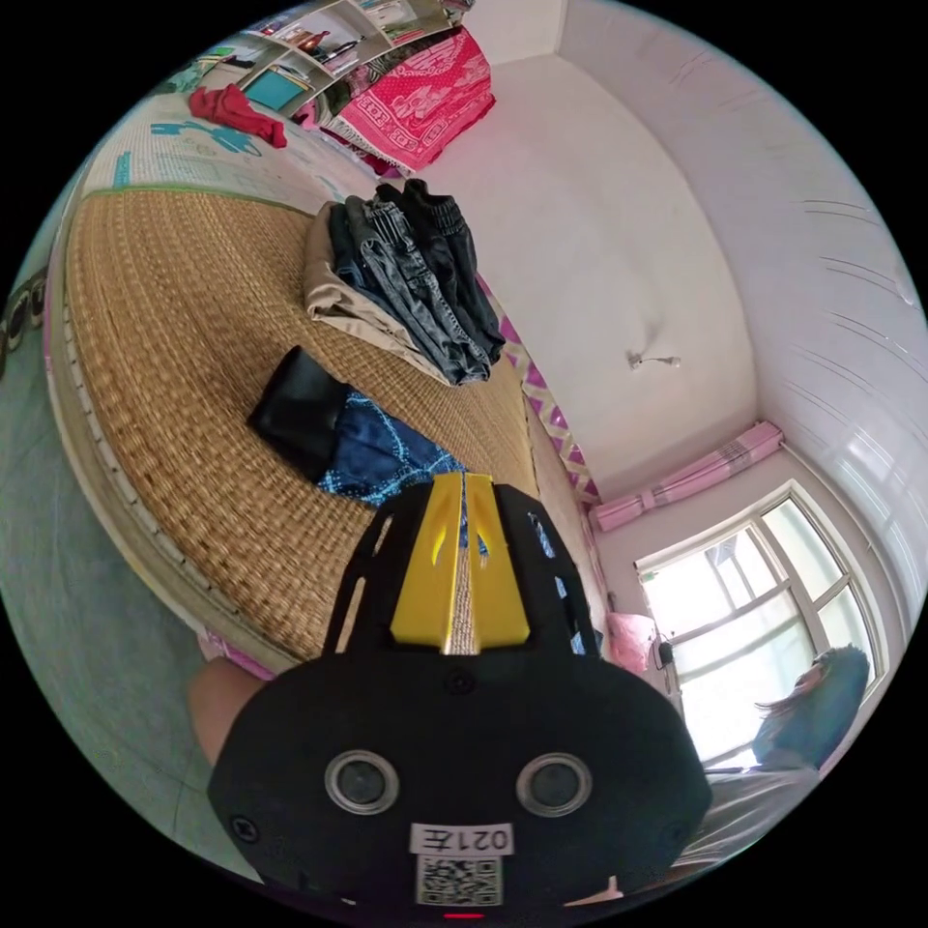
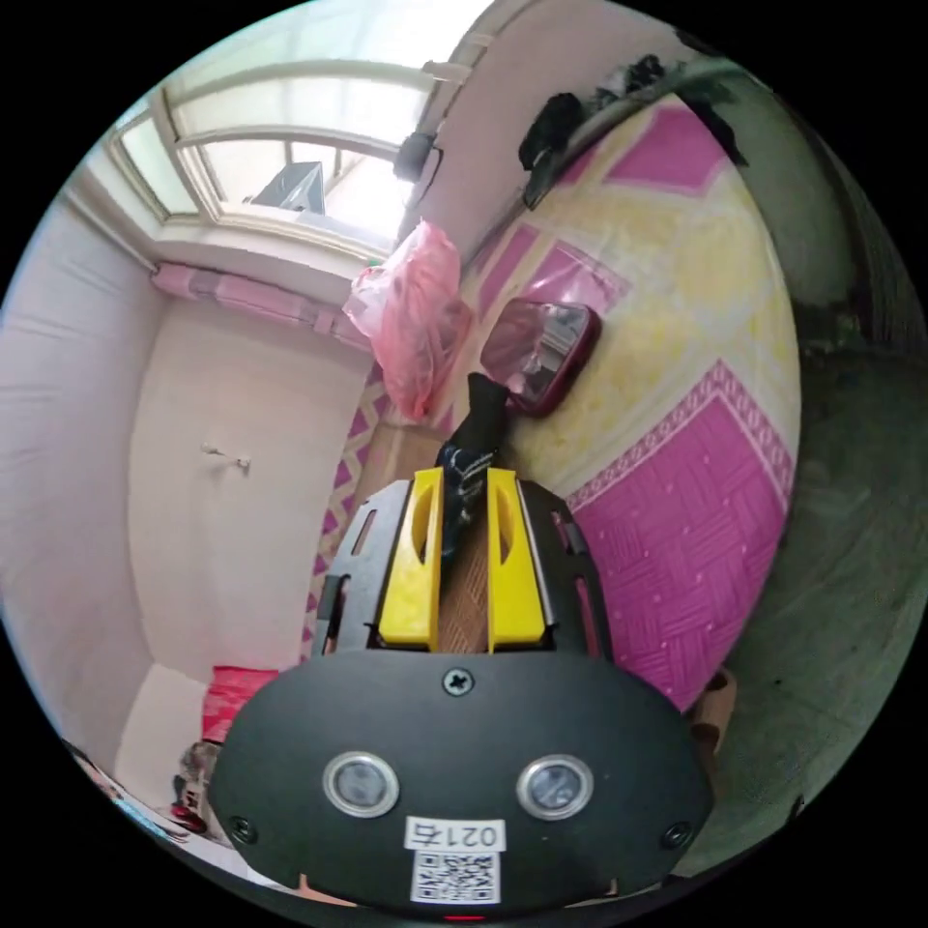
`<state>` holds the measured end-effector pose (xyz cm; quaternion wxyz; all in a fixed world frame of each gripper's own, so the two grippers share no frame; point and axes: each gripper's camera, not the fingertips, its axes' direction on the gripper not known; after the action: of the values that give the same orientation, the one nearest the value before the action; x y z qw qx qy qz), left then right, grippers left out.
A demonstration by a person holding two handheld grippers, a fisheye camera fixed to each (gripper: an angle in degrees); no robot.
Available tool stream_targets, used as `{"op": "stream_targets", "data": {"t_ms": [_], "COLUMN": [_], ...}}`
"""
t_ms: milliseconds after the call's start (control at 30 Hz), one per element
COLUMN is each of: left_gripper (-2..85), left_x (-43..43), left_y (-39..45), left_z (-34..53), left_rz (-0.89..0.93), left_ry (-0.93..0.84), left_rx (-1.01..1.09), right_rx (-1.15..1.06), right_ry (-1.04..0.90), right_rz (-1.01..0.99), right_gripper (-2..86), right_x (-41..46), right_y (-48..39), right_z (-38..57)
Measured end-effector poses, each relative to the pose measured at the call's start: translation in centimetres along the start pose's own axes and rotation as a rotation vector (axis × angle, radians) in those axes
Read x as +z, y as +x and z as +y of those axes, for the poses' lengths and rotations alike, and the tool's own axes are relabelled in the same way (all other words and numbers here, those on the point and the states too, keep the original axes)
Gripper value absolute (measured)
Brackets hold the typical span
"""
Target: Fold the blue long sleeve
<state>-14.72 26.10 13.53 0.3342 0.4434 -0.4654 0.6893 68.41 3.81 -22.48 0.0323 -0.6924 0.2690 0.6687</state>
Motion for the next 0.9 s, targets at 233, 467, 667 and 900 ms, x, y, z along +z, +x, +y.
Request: {"op": "stream_targets", "data": {"t_ms": [233,467,667,900], "left_gripper": [-1.0,-0.9,-0.9,-0.9], "left_x": [1.9,2.2,3.6,5.6], "left_y": [2.3,3.9,4.4,4.2], "left_z": [-0.9,-1.9,-2.6,-3.4], "left_rz": [-0.006,-0.043,-0.029,0.013], "left_ry": [-0.037,-0.061,-0.104,-0.146], "left_rx": [0.025,0.074,0.099,0.084], "right_rx": [-0.107,-0.430,-0.407,-0.090], "right_ry": [-0.034,-0.120,-0.039,-0.086], "right_rz": [0.174,0.409,0.312,0.146], "right_gripper": [5.2,-0.5,-0.9,0.2], "right_x": [3.5,5.5,2.3,2.5], "right_y": [-1.0,-6.1,-6.6,1.8], "right_z": [-5.3,-7.3,-7.3,-9.8]}}
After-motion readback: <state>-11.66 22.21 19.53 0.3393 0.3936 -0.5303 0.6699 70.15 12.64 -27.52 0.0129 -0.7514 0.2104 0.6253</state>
